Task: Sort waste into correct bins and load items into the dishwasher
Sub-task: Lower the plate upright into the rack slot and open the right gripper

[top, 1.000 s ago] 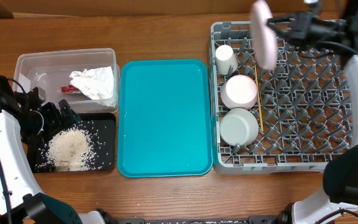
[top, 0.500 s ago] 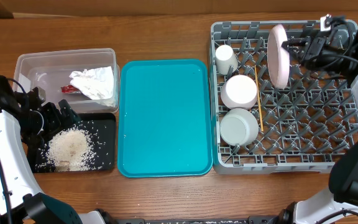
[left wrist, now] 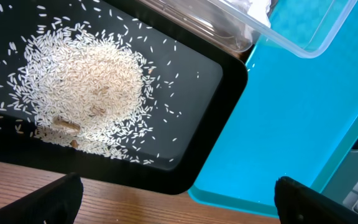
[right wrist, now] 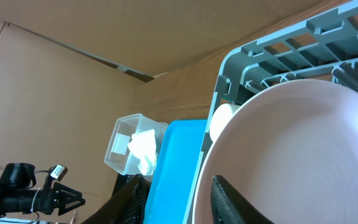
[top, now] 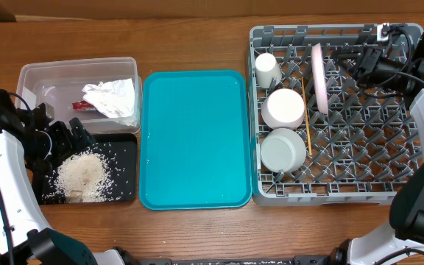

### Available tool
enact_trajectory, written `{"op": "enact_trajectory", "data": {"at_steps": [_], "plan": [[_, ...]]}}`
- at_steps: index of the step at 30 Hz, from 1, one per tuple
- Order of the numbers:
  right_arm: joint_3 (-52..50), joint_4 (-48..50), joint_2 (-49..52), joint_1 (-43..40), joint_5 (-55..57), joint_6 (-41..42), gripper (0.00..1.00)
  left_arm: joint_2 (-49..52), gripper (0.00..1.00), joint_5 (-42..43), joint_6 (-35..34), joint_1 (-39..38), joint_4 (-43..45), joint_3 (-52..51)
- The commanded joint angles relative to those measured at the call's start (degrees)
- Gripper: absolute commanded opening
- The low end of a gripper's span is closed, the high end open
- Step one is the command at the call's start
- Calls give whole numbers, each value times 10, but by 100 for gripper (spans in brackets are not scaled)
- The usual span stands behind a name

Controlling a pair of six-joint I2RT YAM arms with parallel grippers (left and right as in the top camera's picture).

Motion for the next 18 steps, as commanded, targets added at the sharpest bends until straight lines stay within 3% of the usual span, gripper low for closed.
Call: {"op": "enact_trajectory", "data": {"at_steps": [1,12,14,18], "plan": [[0,5,1,-3,-4,-3,41,-2,100,1,9,-5,1,11],[78,21,-16,2,3,0,42,-2,100,1,9,-5,0,11],[97,0,-28,10,44,3,41,-2,100,1,9,-5,1,11],[146,-88,-64,44,261,-7,41,-2,100,1,9,-5,1,11]]}}
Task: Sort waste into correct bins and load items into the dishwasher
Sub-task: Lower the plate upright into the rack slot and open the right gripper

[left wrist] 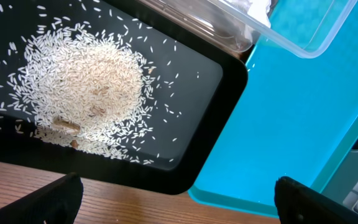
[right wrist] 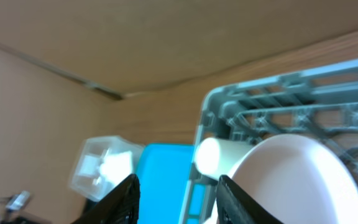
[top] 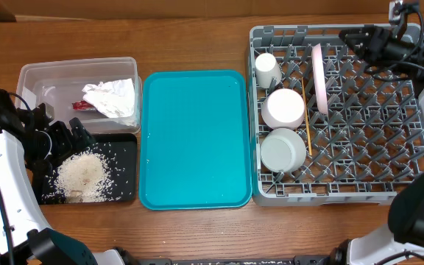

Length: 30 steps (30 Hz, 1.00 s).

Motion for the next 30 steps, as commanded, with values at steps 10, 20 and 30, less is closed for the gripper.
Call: {"op": "enact_trajectory", "data": {"at_steps": [10,20,30], "plan": [[90,-174,-101,150,651,-82,100,-2,100,1,9,-5,1,11],[90,-219,-99,150,651,-82,100,-2,100,1,9,-5,1,11],[90,-219,-99,150,651,-82,100,-2,100,1,9,-5,1,11]]}}
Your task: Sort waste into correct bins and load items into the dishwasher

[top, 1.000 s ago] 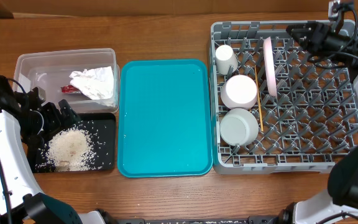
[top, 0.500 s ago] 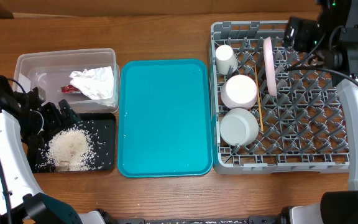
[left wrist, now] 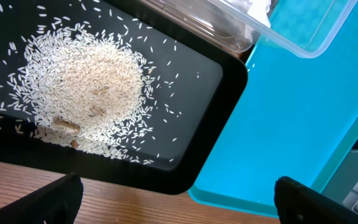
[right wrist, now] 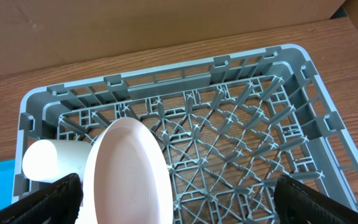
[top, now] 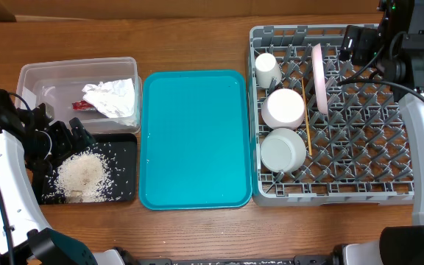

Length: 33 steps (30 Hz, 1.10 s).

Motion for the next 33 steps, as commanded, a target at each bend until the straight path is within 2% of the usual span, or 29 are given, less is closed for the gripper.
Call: {"op": "enact_trajectory", "data": {"at_steps": [1,18,23,33], "plan": [[6,3,-2,0,7,-3,100,-2,100,1,9,-5,1,11],[6,0,-16,0,7,-3,100,-2,100,1,9,-5,0,11],[6,-3,-91,1,7,-3,100,-2,100,1,9,-5,1,11],[0,-3,-339,21,8,-3,100,-2,100,1,9,-5,1,11]]}}
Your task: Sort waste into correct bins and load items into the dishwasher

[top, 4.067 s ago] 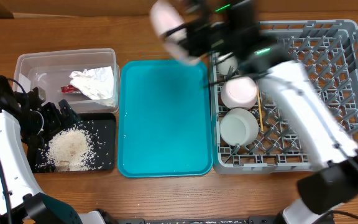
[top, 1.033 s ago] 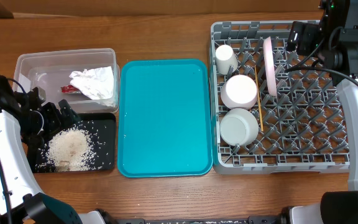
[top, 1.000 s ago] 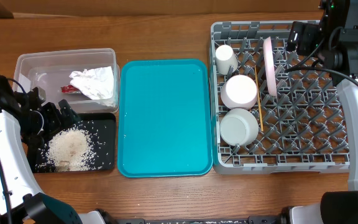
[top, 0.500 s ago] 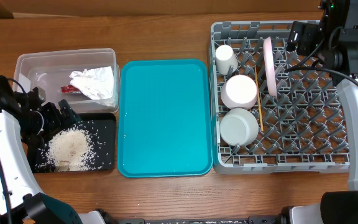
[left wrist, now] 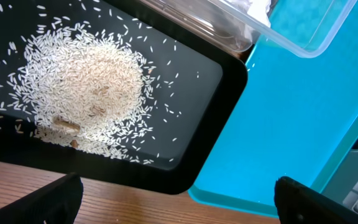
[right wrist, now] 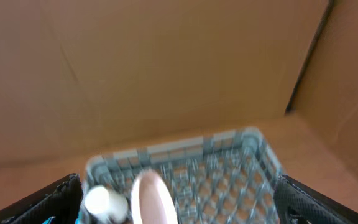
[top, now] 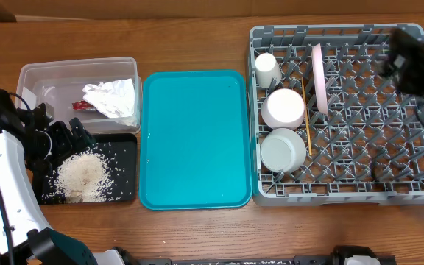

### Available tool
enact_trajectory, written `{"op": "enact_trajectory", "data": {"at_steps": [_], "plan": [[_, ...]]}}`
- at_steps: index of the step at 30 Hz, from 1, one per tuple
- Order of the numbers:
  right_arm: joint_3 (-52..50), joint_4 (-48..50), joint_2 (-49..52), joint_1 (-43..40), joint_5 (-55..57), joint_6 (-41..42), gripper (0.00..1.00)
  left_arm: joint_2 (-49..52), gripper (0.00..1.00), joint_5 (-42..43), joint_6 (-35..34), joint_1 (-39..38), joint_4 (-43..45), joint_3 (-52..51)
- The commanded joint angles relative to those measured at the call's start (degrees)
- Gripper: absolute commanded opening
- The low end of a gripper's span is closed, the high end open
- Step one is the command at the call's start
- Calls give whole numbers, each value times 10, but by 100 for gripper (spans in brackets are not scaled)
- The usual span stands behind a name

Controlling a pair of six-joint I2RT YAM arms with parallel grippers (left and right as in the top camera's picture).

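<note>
The grey dish rack (top: 330,197) on the right holds a pink plate (top: 317,68) standing on edge, a white cup (top: 267,70), two white bowls (top: 283,108) (top: 283,149) and a thin wooden stick (top: 308,136). My right arm (top: 417,70) shows as a dark blur over the rack's far right corner. In the blurred right wrist view, the right gripper (right wrist: 179,208) is open and empty, high above the rack (right wrist: 229,162) and plate (right wrist: 151,196). My left gripper (left wrist: 179,208) is open and empty over the near corner of the black tray of rice (left wrist: 79,87).
A bare teal tray (top: 195,140) lies in the middle. At the back left, a clear bin (top: 28,77) holds crumpled white paper (top: 109,97) and a red scrap (top: 83,105). Cardboard walls (right wrist: 166,62) stand behind the table.
My right gripper, which hung open just above the rack's back edge by the pink plate, now sits much higher and farther right, its view blurred. The left arm has not moved.
At first my right gripper's fingers were close together right at the pink plate's rim in the rack. Then it was a little off the plate, then wide open above the rack, and now high over the rack's right corner. The plate stays standing; the left arm held still.
</note>
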Motion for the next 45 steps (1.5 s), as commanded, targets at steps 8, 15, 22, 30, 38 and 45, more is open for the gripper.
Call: {"op": "enact_trajectory", "data": {"at_steps": [8,15,22,30,38,45], "plan": [[-58,6,-192,71,7,-2,100,-2,100,1,9,-5,0,11],[-274,84,-348,71,6,2,100,-2,100,1,9,-5,0,11],[-552,325,-495,71,-23,5,100,-2,100,1,9,-5,0,11],[-768,540,-560,71,-110,5,100,-2,100,1,9,-5,0,11],[-898,590,-611,70,-121,5,100,-2,100,1,9,-5,0,11],[-966,596,-629,70,-121,5,100,-2,100,1,9,-5,0,11]]}}
